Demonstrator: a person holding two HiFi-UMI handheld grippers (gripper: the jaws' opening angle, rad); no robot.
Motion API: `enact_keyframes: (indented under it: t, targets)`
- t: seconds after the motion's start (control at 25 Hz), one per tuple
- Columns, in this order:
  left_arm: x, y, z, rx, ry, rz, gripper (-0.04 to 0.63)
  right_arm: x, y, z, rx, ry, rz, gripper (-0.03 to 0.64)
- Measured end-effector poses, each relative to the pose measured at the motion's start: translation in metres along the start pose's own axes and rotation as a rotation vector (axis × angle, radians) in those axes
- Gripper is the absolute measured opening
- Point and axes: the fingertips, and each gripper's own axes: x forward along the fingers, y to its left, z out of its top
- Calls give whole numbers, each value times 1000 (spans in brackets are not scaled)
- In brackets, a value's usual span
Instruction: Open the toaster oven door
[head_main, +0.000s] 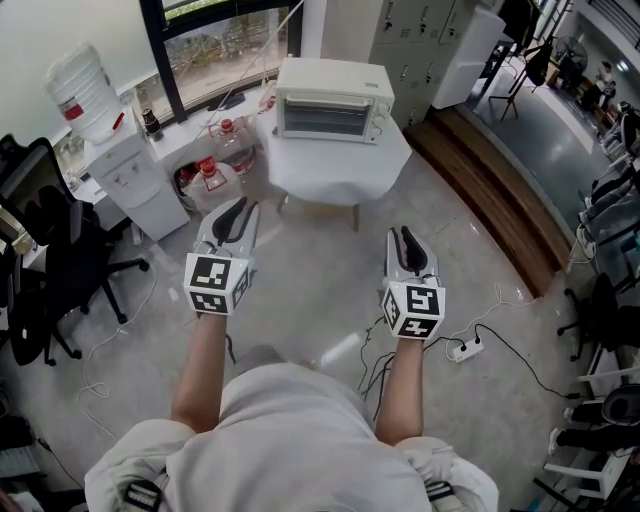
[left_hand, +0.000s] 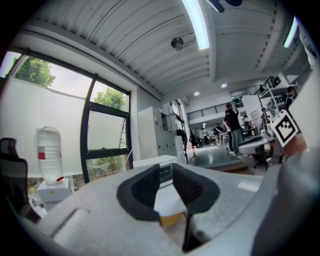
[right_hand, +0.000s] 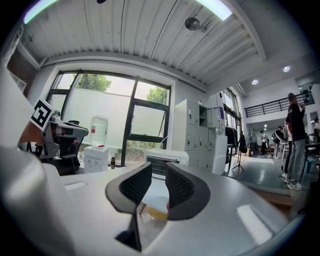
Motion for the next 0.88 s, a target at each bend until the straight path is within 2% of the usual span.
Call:
enact_keyframes:
  t: [0.44,0.88]
  targets:
    - [53,30,-12,-12,3,1,77,64,-11,-5,1,16,16,74]
    - [130,80,-38,-34,34,-23,77,154,-17,-13,-1,54,18,74]
